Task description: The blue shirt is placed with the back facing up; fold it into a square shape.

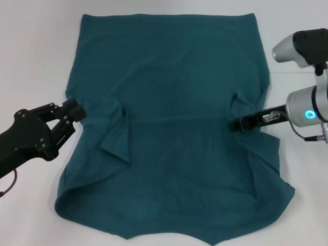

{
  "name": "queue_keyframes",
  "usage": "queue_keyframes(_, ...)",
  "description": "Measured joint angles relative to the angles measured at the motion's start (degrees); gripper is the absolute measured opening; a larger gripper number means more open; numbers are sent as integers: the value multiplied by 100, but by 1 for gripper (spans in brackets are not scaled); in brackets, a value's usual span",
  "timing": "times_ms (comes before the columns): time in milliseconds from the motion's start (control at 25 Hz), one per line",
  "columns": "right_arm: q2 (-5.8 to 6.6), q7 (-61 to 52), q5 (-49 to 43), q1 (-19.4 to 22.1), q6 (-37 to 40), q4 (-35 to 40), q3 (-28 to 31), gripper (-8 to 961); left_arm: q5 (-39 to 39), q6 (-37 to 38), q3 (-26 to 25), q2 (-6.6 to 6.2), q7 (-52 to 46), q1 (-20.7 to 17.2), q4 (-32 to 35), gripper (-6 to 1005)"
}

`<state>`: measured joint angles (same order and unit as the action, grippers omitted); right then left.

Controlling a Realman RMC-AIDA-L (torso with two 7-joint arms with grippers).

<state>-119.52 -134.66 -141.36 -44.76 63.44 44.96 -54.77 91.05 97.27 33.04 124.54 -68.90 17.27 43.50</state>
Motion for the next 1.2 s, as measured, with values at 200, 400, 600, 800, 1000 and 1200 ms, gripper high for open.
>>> queue_keyframes(200,-15,1,1,-55,-9,-92,-141,76,0,46,-54,-3,11,-4,-46,187)
queue_keyframes(400,-37,18,33,-117,-50,-160,-328,85,1,66,-62,-1,57,-40,-58,187)
queue_keyframes(600,-47,20,44,-316,-142,-435,-401,94,1,115,-98,0,66,-68,-66,186)
queue_keyframes(800,-34,-5,28,-365,-184,-495,-404,103,1,182,-121,0,68,-109,-70,186)
queue_keyframes(1000,-22,-53,-2,-315,-198,-445,-413,170,1,212,-132,0,70,-128,-71,187)
queue_keyframes(1200,-14,-134,-7,-232,-143,-382,-417,276,1,225,-132,0,71,-127,-71,187)
